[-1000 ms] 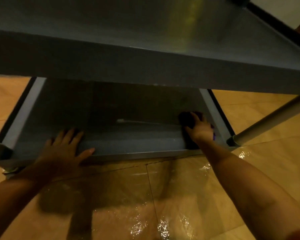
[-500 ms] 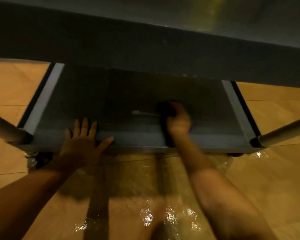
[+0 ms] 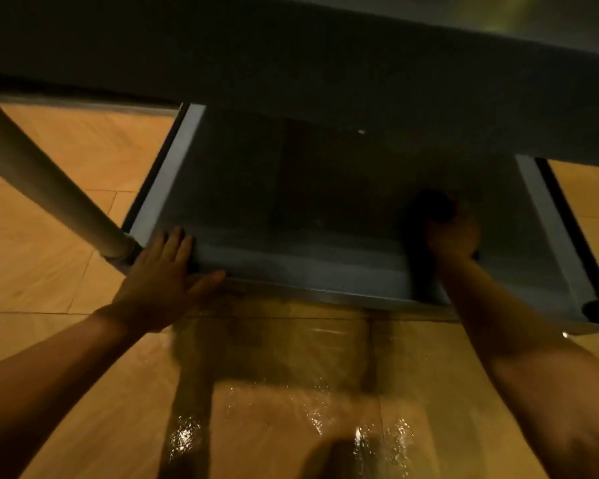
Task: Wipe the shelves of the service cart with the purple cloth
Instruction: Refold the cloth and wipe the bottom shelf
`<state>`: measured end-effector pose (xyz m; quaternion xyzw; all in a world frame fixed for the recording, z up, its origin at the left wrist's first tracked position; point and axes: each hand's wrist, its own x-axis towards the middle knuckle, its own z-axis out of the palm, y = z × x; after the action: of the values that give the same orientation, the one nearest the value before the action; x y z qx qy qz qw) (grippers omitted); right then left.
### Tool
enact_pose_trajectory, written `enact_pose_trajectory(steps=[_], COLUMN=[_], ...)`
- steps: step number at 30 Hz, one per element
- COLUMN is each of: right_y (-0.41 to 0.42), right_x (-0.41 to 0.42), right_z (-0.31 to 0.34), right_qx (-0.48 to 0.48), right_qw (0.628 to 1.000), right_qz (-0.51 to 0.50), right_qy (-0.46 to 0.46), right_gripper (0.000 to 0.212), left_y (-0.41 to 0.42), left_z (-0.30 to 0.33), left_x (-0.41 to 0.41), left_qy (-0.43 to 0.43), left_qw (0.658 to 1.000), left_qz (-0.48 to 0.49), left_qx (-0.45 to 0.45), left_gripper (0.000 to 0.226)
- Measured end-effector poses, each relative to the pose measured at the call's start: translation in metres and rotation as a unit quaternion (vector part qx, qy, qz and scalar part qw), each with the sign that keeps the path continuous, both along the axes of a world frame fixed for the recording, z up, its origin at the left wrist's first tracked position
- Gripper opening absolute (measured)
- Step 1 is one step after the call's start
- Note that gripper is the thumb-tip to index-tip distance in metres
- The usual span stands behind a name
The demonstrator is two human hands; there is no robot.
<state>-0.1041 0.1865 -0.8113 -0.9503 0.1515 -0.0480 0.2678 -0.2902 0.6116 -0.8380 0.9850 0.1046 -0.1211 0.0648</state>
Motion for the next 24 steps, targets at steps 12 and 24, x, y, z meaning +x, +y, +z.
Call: enact_pose_trajectory(steps=[12, 24], right_y=[0.254, 0.269], right_x=[-0.046, -0.022], right_z=[0.014, 0.002], right_qx=[-0.016, 0.073], right_qw=[0.951, 0.963], right_qz=[0.308, 0.257], right_qy=[0.027, 0.028], right_gripper=[0.055, 0.04], left_y=[0.003, 0.001], left_z=[0.002, -0.004], left_x=[-0.006, -0.004], left_qy=[-0.004, -0.02], left_qw=[0.999, 0.999], left_qz=[0.008, 0.01], left_qx=[-0.04, -0.043], left_gripper=[0.12, 0.12])
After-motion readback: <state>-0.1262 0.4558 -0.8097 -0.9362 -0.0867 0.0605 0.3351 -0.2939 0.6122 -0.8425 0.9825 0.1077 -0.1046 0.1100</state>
